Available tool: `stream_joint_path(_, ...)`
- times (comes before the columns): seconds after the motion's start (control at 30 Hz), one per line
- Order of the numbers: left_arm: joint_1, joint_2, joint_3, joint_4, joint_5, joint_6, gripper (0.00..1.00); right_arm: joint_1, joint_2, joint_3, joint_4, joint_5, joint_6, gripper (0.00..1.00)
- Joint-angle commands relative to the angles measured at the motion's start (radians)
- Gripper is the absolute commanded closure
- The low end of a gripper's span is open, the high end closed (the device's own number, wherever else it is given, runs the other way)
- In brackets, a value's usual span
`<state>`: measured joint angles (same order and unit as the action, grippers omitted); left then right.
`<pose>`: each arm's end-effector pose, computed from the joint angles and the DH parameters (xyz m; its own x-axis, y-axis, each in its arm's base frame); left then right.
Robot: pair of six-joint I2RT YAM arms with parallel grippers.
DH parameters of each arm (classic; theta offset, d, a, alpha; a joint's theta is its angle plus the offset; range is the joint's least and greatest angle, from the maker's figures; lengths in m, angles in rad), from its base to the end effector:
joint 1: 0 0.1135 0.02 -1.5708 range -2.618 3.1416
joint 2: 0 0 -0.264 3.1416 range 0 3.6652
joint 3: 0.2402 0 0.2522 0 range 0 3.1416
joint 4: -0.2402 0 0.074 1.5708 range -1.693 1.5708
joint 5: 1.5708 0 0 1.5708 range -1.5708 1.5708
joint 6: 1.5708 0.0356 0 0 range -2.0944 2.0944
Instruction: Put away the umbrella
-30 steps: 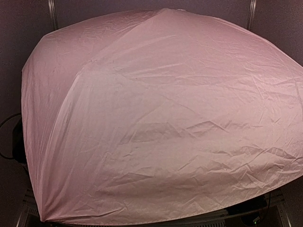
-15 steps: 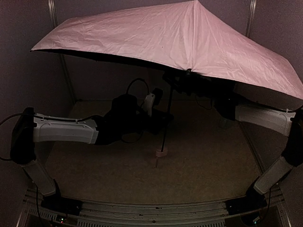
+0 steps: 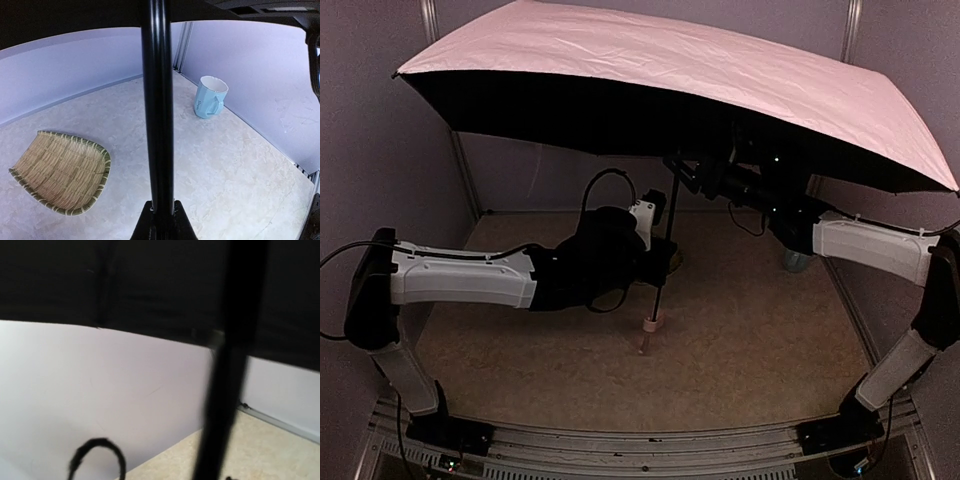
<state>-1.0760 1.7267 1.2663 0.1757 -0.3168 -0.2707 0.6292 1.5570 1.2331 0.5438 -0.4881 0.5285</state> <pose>0.2047 -0.3561 0.2889 -0.3142 0.0472 -0.9482 0.6334 0.7544 -0.1723 0.2898 0.2316 0.3794 -0.2964 0.3351 -0.8943 -0.8573 0.3194 0.4038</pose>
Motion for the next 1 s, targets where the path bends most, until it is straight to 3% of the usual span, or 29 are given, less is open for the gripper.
stream_joint_path(0.0, -0.024, 0.001, 0.051, 0.058, -0.092, 0.067, 1.00, -0.002, 0.037, 0.036, 0.011, 0.045, 0.022, 0.48)
stream_joint_path(0.13, -0.034, 0.005, 0.054, 0.061, -0.124, 0.088, 1.00, -0.002, 0.044, 0.043, 0.013, 0.068, 0.027, 0.55)
stream_joint_path(0.27, -0.037, 0.010, 0.054, 0.058, -0.130, 0.093, 1.00, -0.002, 0.044, 0.042, 0.019, 0.078, 0.039, 0.80)
stream_joint_path(0.4, -0.039, 0.002, 0.049, 0.060, -0.123, 0.095, 1.00, -0.002, 0.039, 0.042, 0.018, 0.094, 0.057, 0.97)
stream_joint_path(0.5, -0.040, -0.024, 0.010, 0.109, -0.079, 0.116, 1.00, -0.002, 0.032, 0.040, 0.015, 0.109, 0.081, 1.00)
stream_joint_path(0.53, -0.041, -0.036, -0.009, 0.134, -0.049, 0.124, 0.98, -0.003, 0.031, 0.042, 0.015, 0.109, 0.092, 1.00)
stream_joint_path(0.63, -0.029, -0.085, -0.090, 0.226, 0.057, 0.154, 0.69, -0.008, 0.025, 0.051, 0.016, 0.091, 0.134, 1.00)
stream_joint_path(0.7, -0.002, -0.123, -0.141, 0.276, 0.165, 0.143, 0.59, -0.012, 0.024, 0.051, 0.049, 0.043, 0.158, 1.00)
stream_joint_path(0.87, 0.076, -0.165, -0.267, 0.445, 0.409, 0.088, 0.45, -0.017, 0.041, 0.042, 0.258, -0.191, 0.253, 1.00)
stream_joint_path(0.97, 0.059, -0.147, -0.270, 0.474, 0.406, 0.100, 0.43, -0.016, 0.060, 0.048, 0.353, -0.266, 0.314, 1.00)
